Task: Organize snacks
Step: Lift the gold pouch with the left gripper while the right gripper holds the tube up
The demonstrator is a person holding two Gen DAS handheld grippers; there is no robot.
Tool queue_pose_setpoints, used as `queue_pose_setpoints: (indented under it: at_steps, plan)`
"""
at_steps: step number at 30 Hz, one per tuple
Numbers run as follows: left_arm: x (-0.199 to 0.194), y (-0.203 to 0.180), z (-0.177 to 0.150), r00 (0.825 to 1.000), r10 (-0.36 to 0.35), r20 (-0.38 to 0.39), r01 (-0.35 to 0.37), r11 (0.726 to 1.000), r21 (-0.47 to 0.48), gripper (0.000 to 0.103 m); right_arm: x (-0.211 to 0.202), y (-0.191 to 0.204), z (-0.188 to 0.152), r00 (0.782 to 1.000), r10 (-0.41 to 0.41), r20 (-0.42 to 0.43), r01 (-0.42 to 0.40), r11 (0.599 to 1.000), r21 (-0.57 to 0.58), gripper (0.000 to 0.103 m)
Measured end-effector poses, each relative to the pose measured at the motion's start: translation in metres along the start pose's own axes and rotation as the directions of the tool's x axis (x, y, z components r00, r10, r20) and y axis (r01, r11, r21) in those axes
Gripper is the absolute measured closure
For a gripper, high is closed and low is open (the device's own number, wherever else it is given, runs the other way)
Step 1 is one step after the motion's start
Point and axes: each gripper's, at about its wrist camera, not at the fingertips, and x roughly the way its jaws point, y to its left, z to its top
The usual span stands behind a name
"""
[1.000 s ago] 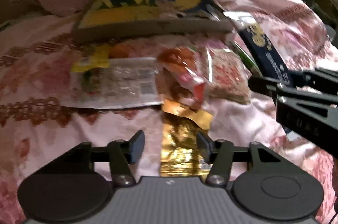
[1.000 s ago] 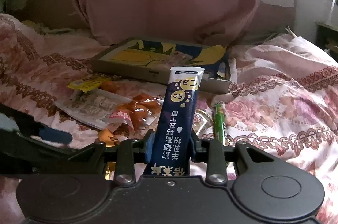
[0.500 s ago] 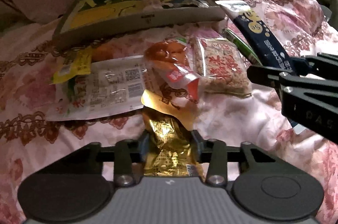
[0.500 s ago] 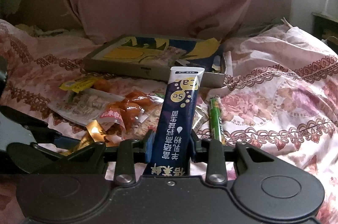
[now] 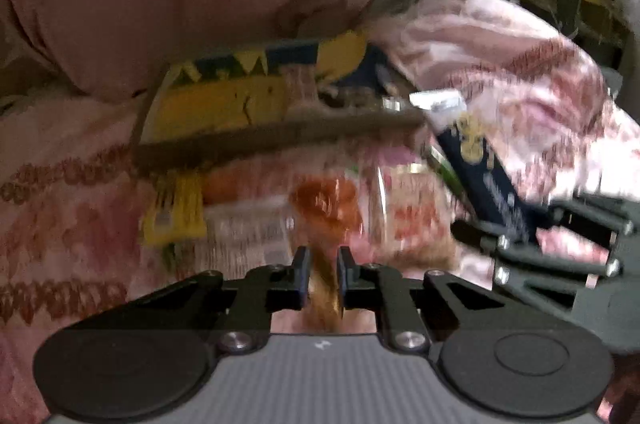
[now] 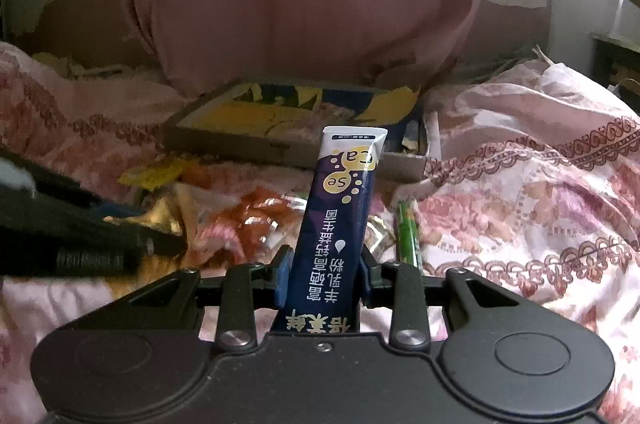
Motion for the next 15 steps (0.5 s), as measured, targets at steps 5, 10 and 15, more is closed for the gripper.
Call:
queue_pose_setpoints:
  at_steps: [5, 10, 15]
  plan:
    - [0.023, 0.004, 0.012, 0.998, -0.014, -0.064, 0.013, 1.000, -0.026, 0.087, 0.005, -0.004, 0.004, 1.000, -0.015, 0.011, 0.015, 1.000, 0.007, 0.068]
    - [0.028, 0.017, -0.011, 0.995, -0.008, -0.096, 0.002, 0.998, -0.058, 0.083, 0.009, -0.008, 0.001, 1.000, -0.015, -0.010, 0.015, 1.000, 0.022, 0.068]
    - [0.014, 0.028, -0.035, 0.994, 0.040, -0.104, -0.044, 0.998, -0.039, 0.045, 0.010, -0.005, 0.000, 1.000, 0.002, -0.015, -0.002, 1.000, 0.015, 0.068]
